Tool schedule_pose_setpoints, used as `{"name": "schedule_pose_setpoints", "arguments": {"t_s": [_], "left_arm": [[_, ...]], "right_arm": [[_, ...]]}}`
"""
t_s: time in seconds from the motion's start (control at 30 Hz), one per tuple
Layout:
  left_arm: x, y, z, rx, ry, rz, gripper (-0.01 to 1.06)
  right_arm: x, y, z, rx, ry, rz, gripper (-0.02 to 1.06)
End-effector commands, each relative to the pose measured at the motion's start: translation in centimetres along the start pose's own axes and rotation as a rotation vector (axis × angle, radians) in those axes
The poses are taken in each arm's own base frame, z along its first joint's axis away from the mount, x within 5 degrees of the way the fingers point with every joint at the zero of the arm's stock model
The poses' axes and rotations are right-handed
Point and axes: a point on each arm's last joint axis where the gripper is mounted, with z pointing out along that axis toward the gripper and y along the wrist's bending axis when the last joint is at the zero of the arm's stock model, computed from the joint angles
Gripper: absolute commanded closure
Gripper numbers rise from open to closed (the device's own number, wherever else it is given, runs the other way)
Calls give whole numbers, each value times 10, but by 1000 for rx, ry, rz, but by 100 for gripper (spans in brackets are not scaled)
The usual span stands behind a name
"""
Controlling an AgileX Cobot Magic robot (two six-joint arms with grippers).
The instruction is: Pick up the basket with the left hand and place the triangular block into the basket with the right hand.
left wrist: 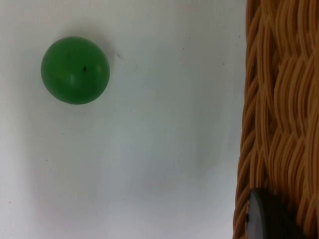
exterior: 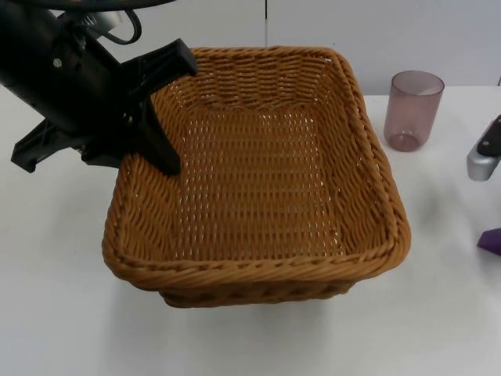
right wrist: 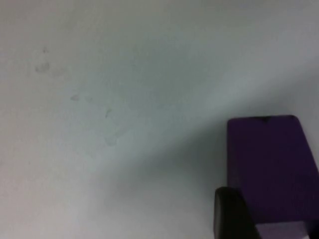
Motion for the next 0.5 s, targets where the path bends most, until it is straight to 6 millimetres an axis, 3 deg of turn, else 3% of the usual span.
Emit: {"name": "schedule_pose_setpoints", "arguments": {"t_s": [0.0,0.23,0.37,0.4,0.47], "left_arm": [[-1,-4,-5,19,-17,-8,104],[-1,-4,-5,19,-17,-8,104],[-1,-4,-5,19,-17,-8,104],[-1,-4,-5,19,-17,-8,104],[-1,-4,-5,19,-17,-8,104]], "right_arm": [[-3,-2,-5,18,-22,19,104],[-11,-2,-30,28,-103,187,104],[-14,4,-70,12,-160,293,104],[-13,7,-89,9,-179,327,104],[-13,10,-100,6,-193,342,104]]}}
